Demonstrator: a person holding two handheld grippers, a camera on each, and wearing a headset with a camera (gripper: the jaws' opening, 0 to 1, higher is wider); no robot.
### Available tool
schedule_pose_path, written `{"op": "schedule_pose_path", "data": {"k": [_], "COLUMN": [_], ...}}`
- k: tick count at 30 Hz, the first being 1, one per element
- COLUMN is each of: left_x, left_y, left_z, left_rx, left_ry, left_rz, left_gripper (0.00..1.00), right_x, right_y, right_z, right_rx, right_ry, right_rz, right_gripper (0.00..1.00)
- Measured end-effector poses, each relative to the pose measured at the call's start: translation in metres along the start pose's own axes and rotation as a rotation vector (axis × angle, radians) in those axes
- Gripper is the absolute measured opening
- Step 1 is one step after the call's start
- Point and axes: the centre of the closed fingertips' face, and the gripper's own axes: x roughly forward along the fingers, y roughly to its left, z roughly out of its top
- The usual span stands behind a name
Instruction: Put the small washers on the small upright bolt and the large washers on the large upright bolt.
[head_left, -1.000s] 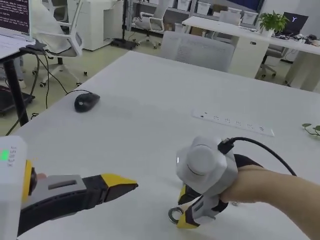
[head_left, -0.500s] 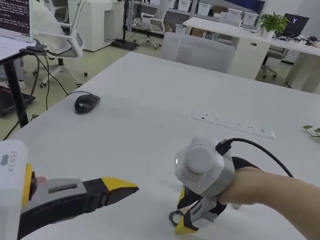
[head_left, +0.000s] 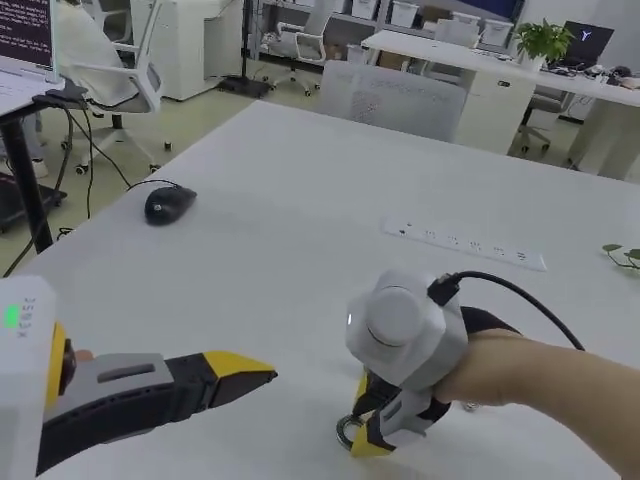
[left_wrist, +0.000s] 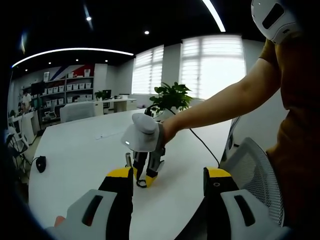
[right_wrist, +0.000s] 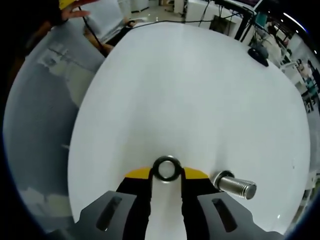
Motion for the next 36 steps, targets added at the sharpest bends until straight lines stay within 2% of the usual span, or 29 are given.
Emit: {"op": "schedule_pose_path", "data": {"k": [8, 13, 20, 23, 30, 36], "left_x": [0.004, 0.009, 0.012, 0.012, 0.013, 0.013], "left_y": [-0.003, -0.005, -0.008, -0.008, -0.008, -0.008], "left_z": [0.0, 0.002, 0.003, 0.001, 0.0, 0.004], "left_rx": [0.004, 0.011, 0.015, 0.013, 0.014, 0.017], "left_ry": [0.005, 0.004, 0.002, 0.01, 0.013, 0.004], "left_rz": [-0.011, -0.028, -0.042, -0.043, -0.043, -0.043], "left_gripper": [0.56, 0.56, 0.56, 0.56, 0.56, 0.56], "right_x": [-0.024, -0.042, -0.054, -0.059, -0.079, -0.079], "right_y": [-0.005, -0.013, -0.023, -0.028, -0.056, -0.067], "right_z": [-0.003, -0.016, -0.024, -0.022, -0.011, -0.002], "right_rx": [0.01, 0.03, 0.042, 0.042, 0.05, 0.031], "right_ry": [-0.03, -0.023, -0.012, -0.016, -0.038, -0.03], "right_rz": [-0.037, -0.071, -0.105, -0.119, -0.188, -0.202], "right_gripper": [0.22, 0.22, 0.22, 0.22, 0.22, 0.22]}}
